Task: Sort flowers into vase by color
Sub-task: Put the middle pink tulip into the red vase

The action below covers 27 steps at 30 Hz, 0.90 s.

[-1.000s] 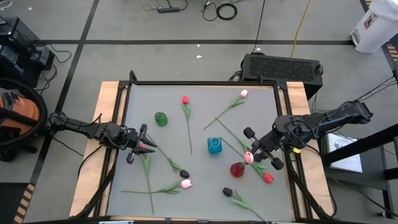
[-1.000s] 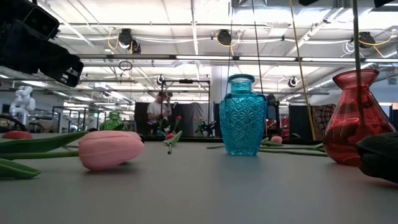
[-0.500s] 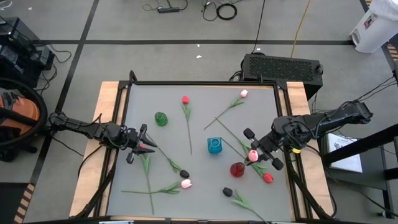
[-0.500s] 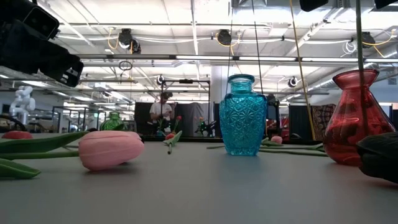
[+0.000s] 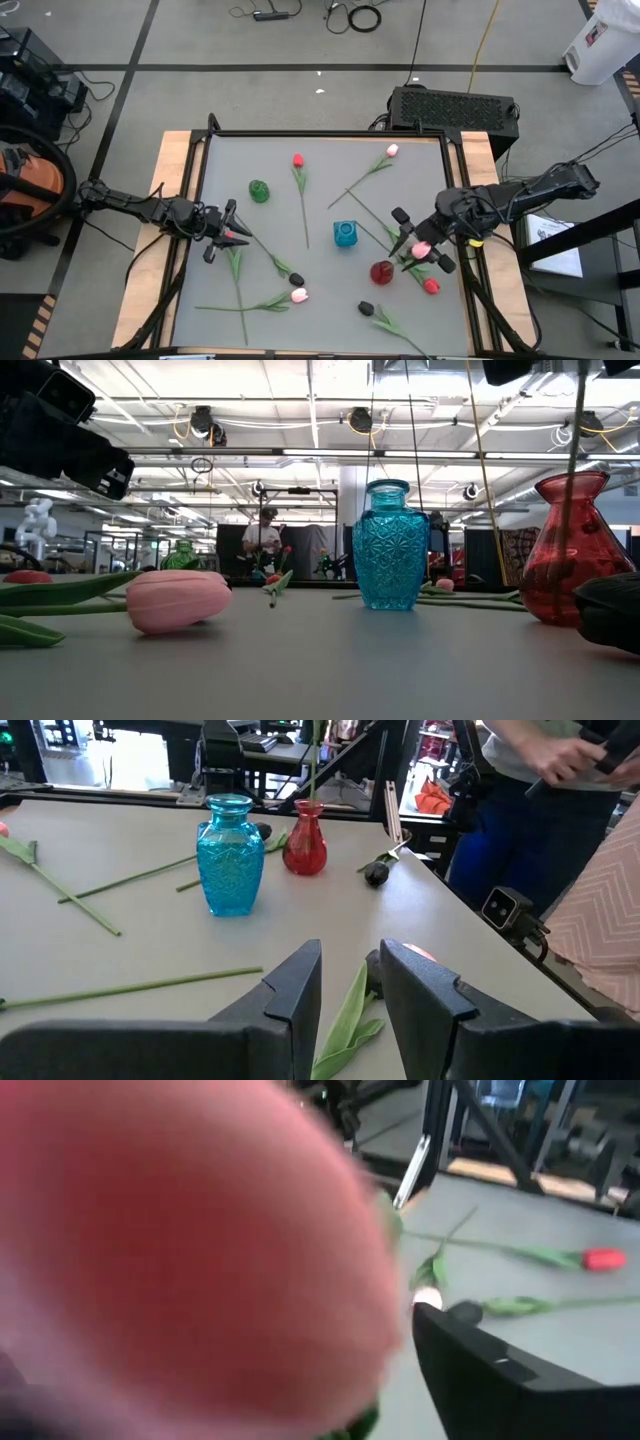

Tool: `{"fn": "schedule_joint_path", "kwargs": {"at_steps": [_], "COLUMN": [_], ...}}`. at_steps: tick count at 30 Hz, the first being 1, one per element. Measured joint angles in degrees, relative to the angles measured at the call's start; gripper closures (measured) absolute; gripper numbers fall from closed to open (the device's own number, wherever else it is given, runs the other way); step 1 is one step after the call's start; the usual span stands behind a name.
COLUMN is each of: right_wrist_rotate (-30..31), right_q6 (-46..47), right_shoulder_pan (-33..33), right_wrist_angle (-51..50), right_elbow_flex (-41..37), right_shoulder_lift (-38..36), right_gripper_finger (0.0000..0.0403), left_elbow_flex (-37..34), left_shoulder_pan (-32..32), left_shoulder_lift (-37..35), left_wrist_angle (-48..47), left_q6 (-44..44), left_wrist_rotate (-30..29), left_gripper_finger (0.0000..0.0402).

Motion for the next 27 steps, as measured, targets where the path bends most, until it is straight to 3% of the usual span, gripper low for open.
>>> {"fn": "schedule_joint_path", "kwargs": {"at_steps": [9, 27], "right_wrist_rotate": [0.0, -1.6], "right_q6": [0.0, 6.3], "right_shoulder_pan": [0.0, -0.1], "right_wrist_angle": [-6.7, -9.8], "right_elbow_flex": [0.0, 0.0], "right_shoulder_lift": [-3.9, -15.2], "right_gripper_finger": [0.0151, 0.0147], "left_elbow_flex": [0.0, 0.0], "left_shoulder_pan": [0.0, 0.0], "left_shoulder_lift": [0.0, 0.0], "left_wrist_angle": [0.0, 0.0], "left_q6": [0.0, 0.0], "left_wrist_rotate": [0.0, 0.0], "left_gripper_finger": [0.029, 0.029]}}
